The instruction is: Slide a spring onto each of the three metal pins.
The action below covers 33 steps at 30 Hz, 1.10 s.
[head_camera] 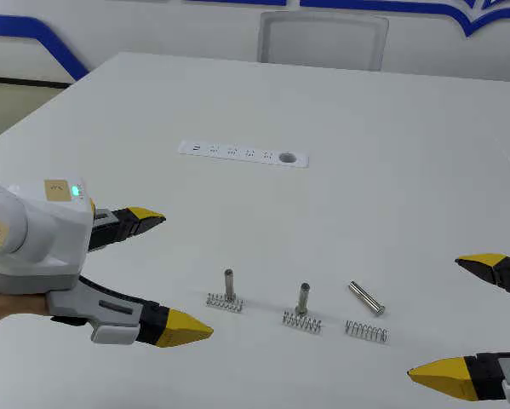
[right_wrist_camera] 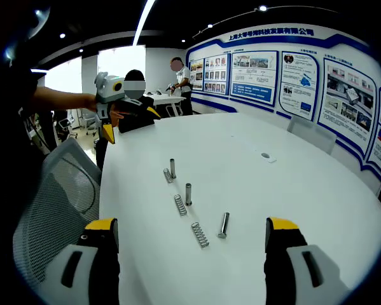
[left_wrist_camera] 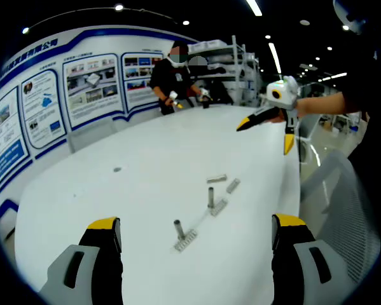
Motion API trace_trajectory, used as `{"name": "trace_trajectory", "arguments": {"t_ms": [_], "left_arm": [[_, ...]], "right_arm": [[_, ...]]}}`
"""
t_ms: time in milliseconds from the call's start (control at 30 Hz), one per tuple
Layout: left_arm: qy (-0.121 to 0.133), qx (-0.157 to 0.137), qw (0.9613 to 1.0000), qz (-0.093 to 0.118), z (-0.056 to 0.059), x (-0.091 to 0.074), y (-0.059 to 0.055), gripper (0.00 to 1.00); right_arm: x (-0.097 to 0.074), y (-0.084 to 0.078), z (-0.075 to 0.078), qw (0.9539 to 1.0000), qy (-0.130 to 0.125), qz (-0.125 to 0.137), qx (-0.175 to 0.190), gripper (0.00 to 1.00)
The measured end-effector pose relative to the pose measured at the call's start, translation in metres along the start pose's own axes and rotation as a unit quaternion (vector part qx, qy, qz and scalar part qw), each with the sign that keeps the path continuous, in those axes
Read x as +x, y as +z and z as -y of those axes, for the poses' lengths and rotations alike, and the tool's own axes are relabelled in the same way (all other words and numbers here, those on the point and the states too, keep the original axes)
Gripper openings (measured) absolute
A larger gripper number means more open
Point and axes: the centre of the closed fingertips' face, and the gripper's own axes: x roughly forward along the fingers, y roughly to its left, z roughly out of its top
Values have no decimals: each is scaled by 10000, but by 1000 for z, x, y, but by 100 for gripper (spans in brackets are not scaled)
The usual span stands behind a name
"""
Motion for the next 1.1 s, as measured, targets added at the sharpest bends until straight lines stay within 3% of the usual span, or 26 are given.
{"name": "trace_trajectory", "arguments": {"t_ms": [133, 267, 533, 967, 1100], "left_arm": [[39, -27, 10000, 56, -3, -1, 3, 100], [85, -69, 9995, 291, -5, -3, 15, 100], [-19, -69, 9995, 322, -5, -1, 20, 100], [-66, -21, 9999, 135, -2, 2, 9, 100], [-60, -122, 9996, 231, -1, 3, 11, 100]], "right_arm": [[2, -2, -2, 10000, 32, -71, -29, 97], [2, -3, -5, 9998, 74, -142, -66, 97], [2, -6, -7, 9997, 82, -204, -69, 97], [1, -9, -8, 9997, 70, -245, -36, 97], [1, -12, -9, 9996, 99, -274, -30, 97]]}}
